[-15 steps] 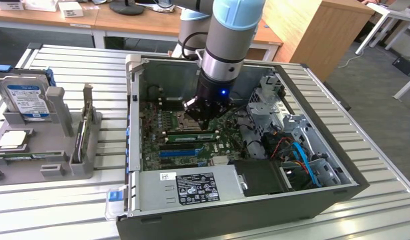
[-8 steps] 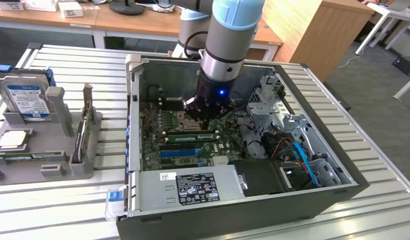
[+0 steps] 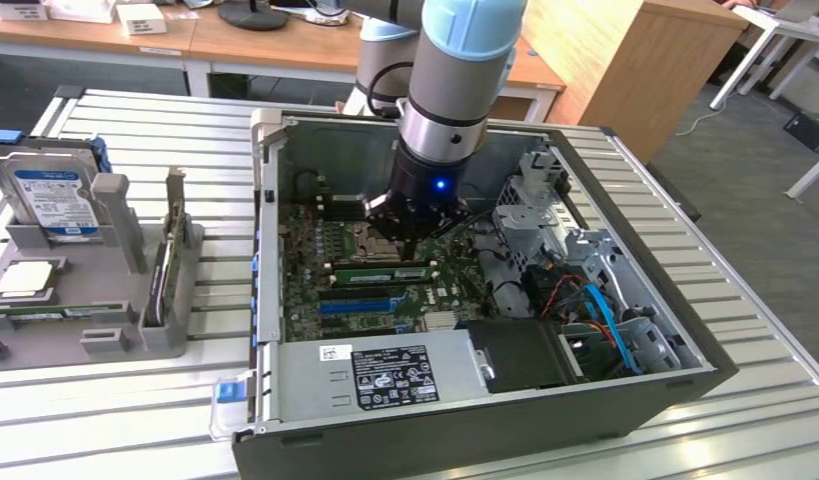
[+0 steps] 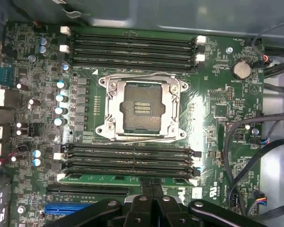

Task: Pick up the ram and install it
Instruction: 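Press down the ram until it locks into place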

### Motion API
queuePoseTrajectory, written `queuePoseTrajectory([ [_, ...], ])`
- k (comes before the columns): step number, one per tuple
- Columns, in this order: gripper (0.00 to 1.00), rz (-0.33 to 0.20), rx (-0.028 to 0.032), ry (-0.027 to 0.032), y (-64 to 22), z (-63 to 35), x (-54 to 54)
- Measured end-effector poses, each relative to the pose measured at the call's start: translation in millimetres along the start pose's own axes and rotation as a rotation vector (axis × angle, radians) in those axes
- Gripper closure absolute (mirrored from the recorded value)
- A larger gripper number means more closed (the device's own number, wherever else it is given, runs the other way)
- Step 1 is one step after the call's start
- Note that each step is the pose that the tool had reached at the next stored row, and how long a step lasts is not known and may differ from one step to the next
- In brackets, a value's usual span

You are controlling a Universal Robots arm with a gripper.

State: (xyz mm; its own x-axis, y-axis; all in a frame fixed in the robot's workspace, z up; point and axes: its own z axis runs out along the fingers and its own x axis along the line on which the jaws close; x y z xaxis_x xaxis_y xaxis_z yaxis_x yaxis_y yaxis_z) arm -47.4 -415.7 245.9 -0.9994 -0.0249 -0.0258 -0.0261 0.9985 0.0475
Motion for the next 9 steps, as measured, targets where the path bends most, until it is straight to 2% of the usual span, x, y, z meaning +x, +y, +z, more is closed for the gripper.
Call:
queuePoseTrajectory([
  [5, 0.89, 0.022, 0.0, 0.018, 0.0, 0.0, 0.1],
  [6, 0.89, 0.026, 0.0001, 0.02, 0.0, 0.0, 0.1],
  [9, 0.89, 0.036, 0.0001, 0.0201, 0.0, 0.0, 0.1],
])
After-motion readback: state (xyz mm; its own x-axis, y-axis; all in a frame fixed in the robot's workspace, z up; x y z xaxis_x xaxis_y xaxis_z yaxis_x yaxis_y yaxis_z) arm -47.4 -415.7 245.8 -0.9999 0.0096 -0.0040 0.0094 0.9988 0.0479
